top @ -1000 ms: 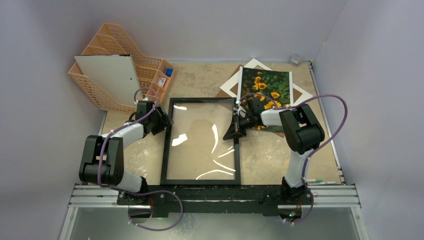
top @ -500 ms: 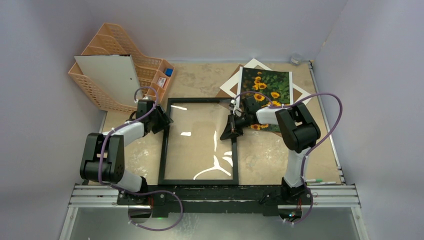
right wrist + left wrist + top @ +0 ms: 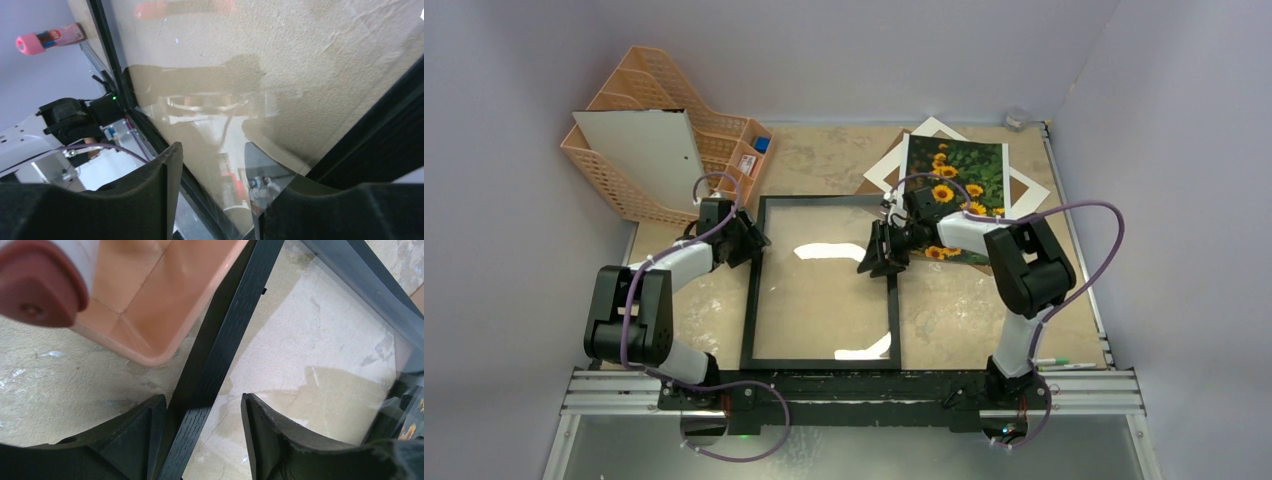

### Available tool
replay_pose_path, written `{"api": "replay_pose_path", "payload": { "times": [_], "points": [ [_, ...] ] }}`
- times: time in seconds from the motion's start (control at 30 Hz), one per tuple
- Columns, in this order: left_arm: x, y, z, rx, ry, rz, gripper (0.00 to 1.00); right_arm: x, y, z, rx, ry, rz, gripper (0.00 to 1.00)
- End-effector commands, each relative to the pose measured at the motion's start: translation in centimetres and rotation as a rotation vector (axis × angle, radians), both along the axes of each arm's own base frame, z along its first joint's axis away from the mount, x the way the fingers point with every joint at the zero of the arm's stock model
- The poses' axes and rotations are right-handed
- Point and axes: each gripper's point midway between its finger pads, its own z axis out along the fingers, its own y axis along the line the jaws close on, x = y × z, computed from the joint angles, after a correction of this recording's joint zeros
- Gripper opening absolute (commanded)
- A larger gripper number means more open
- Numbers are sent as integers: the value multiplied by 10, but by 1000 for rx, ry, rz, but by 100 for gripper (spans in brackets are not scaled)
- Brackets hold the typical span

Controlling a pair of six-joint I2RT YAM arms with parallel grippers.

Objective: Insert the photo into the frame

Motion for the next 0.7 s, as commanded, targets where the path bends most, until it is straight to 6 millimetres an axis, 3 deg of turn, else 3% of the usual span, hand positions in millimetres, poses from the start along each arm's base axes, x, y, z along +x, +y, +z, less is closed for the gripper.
{"api": "replay_pose_path", "payload": {
  "times": [0.0, 0.23, 0.33, 0.5, 0.67],
  "points": [
    [4, 3, 10, 23, -13, 6, 61, 14, 0, 23, -17, -103, -22, 54],
    [3, 2, 11, 17, -9, 4, 63, 26, -5, 29, -55, -159, -89, 48],
    [3, 1, 11, 12, -6, 3, 63, 29, -7, 30, -50, -177, -127, 36],
    [2, 5, 10, 28, 2, 26, 63, 24, -1, 27, 10, -116, -131, 3],
    [4, 13, 6, 58, 17, 64, 61, 22, -1, 17, -15, -52, -105, 0]
  ]
}}
